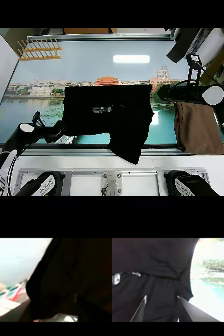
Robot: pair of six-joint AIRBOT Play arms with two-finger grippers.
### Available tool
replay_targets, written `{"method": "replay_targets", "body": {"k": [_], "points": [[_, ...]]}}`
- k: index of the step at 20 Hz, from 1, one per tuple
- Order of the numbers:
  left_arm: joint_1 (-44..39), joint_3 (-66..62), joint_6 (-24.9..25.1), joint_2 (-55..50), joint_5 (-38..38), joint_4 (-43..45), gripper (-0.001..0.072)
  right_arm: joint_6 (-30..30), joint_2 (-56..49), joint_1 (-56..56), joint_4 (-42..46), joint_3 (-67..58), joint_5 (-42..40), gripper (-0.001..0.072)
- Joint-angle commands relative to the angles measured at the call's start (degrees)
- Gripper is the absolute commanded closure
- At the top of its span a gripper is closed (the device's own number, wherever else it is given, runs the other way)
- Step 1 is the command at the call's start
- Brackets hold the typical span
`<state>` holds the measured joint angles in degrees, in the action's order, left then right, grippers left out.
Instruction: Fold the clothes and pants, and hang the long-sleeved shirts on hangers.
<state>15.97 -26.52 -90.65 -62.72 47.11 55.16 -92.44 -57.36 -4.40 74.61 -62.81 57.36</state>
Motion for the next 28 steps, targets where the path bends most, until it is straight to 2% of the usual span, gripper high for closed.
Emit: {"method": "replay_targets", "body": {"k": [1, 2, 5, 6, 7, 11, 12, 14, 20, 28], "points": [[-3.98, -4.00, -1.29, -3.61, -3.17, -1.07, 0.0634, 0.02, 0.04, 0.04, -0.02, 3.17, 2.73, 0.0292], [-3.96, -4.94, -1.27, -3.65, -3.21, -1.09, 0.0699, 0.00, 0.04, 0.04, -0.02, 5.49, 3.85, 0.0292], [-3.96, -6.71, -0.26, -3.58, -1.03, -0.66, 0.0699, -4.15, -0.11, 0.04, -0.59, 15.04, 5.64, 0.0276], [-3.96, -6.67, 0.28, -3.52, -0.94, -0.63, 0.0699, -4.48, -0.46, 0.04, -1.75, 18.58, 6.14, 0.0157], [-3.96, -6.67, 0.28, -3.52, -0.81, -0.68, 0.0699, -4.46, -1.07, 0.04, -3.69, 21.79, 6.49, 0.0094], [-3.96, -6.67, 0.28, -3.52, -0.72, -0.68, 0.0700, -0.13, -4.37, -0.13, -14.91, 29.62, 6.58, 0.0104], [-3.96, -6.67, 0.28, -3.52, -0.76, -0.68, 0.0700, 0.85, -5.33, -0.68, -16.74, 30.32, 6.58, 0.0130], [-3.96, -6.67, 0.28, -3.52, -0.79, -0.68, 0.0699, 1.01, -6.97, -3.45, -17.68, 30.45, 6.51, 0.0224], [-3.96, -6.67, 0.28, -3.52, -0.74, -0.68, 0.0699, 0.94, -9.70, -11.91, -18.97, 30.45, 5.92, 0.0222], [-3.96, -6.67, 0.31, -3.52, -0.59, -0.70, 0.0699, 1.01, -10.29, -12.39, -18.95, 30.45, 5.99, 0.0223]]}}
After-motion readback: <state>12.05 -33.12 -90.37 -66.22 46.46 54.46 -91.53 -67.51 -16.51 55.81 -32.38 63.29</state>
